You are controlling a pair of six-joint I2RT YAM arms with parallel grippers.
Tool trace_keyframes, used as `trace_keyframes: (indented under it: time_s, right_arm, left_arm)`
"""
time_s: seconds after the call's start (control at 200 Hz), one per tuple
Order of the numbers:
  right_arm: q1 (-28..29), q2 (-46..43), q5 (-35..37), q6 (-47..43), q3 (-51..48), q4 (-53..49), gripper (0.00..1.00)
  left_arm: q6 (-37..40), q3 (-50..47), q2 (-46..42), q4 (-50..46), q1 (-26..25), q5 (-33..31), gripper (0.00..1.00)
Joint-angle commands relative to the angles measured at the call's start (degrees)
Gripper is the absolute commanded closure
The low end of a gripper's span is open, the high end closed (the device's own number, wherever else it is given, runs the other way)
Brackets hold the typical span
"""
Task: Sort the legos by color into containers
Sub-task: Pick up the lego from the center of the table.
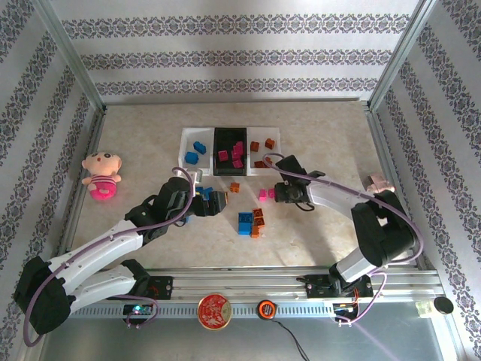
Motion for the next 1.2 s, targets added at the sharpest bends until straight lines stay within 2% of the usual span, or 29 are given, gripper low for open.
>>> trace_keyframes:
  time_s: [0.0, 0.16, 0.29, 0.37, 0.445, 0.555, 0.635, 0.72, 0.81, 0.929, 1.049, 1.194]
  right_arm:
    - [0.0, 2.9, 1.3, -2.6, 3.3, -0.4, 0.47]
    - [-0.1, 6.2, 0.1, -3.4, 5.6, -0.4, 0.57]
    - [-0.1, 6.3, -0.9, -3.3, 4.9, -0.3, 0.69]
    - [-0.2, 5.6, -0.8, -3.2, 3.5, 0.1, 0.69]
    - [-0.3, 5.6, -0.5, -3.0, 2.8, 0.2, 0.64]
    - [-0.4, 6.2, -0.8, -2.9, 2.8, 0.0, 0.63]
    - [-0.6, 6.5, -1.5, -2.8, 3.1, -0.1, 0.65]
    - [-0.6, 6.1, -2.2, -2.9, 3.1, -0.2, 0.73]
    - [-0.1, 2.9, -2.4, -2.7, 2.5, -0.6, 0.82]
    - [2.8, -5.8, -3.2, -2.8, 2.3, -1.4, 0.87]
    - [7.4, -9.3, -5.8, -4.0, 7.8, -1.5, 0.88]
    - [9.8, -1.7, -10.5, -3.8, 18.8, 1.2, 0.87]
  left_arm:
    - [-0.4, -0.4, -0.6, -2.4, -0.3, -0.9, 0.0]
    - [-0.3, -0.5, -1.4, -3.7, -0.2, -1.5, 0.0]
    - [-0.2, -1.0, -2.7, -4.8, -0.2, -2.3, 0.0]
    - [0.2, -1.1, -3.3, -5.5, -0.1, -2.7, 0.0]
    - [0.6, -1.1, -3.5, -6.1, -0.1, -3.1, 0.0]
    - [1.0, -0.8, -3.6, -6.8, -0.1, -3.6, 0.0]
    - [1.3, -0.4, -3.8, -7.6, -0.1, -4.1, 0.0]
    - [1.5, -0.2, -4.4, -8.3, -0.1, -4.7, 0.0]
    - [1.8, -0.4, -5.5, -9.2, -0.1, -5.8, 0.0]
    - [2.3, -1.2, -7.4, -10.2, 0.0, -7.3, 0.0]
    - [2.8, -2.4, -8.9, -9.8, -0.1, -7.2, 0.0]
    - [2.3, -3.7, -10.1, -9.4, 0.0, -7.2, 0.0]
